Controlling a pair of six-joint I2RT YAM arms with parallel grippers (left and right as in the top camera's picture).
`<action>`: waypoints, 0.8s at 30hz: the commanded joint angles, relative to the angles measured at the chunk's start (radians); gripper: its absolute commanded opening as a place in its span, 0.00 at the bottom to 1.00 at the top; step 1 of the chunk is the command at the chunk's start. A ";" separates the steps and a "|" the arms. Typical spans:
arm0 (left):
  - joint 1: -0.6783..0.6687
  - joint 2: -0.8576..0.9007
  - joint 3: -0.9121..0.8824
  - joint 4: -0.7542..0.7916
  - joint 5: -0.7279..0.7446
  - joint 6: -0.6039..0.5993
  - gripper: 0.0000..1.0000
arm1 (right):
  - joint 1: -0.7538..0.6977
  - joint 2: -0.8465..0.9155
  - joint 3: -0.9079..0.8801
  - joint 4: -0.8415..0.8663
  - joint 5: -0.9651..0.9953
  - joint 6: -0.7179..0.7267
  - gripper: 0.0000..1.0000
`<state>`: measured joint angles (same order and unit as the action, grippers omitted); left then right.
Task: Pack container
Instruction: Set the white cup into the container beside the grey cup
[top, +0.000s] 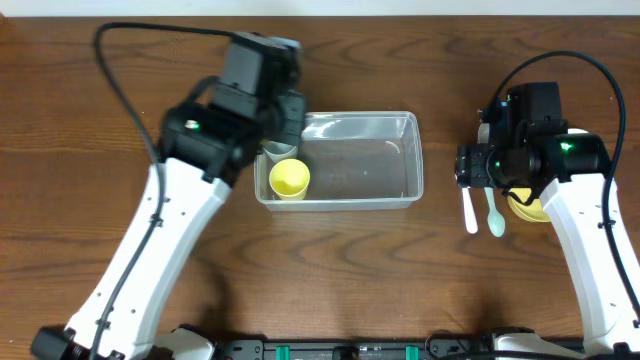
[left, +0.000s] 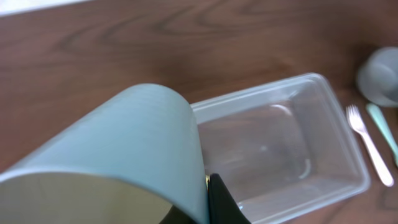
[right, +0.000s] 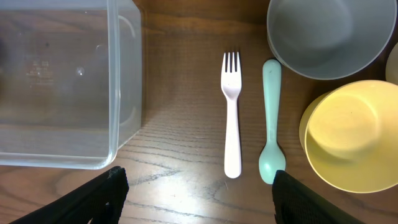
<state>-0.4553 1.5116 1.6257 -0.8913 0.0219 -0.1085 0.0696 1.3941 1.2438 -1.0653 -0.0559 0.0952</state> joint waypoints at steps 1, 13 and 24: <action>-0.064 0.079 -0.003 0.035 -0.006 0.049 0.06 | 0.008 0.000 0.016 -0.001 0.003 0.002 0.76; -0.085 0.316 -0.003 0.057 0.065 0.048 0.06 | 0.008 0.000 0.016 -0.001 0.003 0.001 0.76; -0.070 0.478 -0.003 0.057 0.064 0.052 0.06 | 0.008 0.000 0.016 -0.003 0.003 0.001 0.76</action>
<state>-0.5381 1.9469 1.6257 -0.8330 0.0799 -0.0731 0.0696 1.3941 1.2438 -1.0657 -0.0555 0.0952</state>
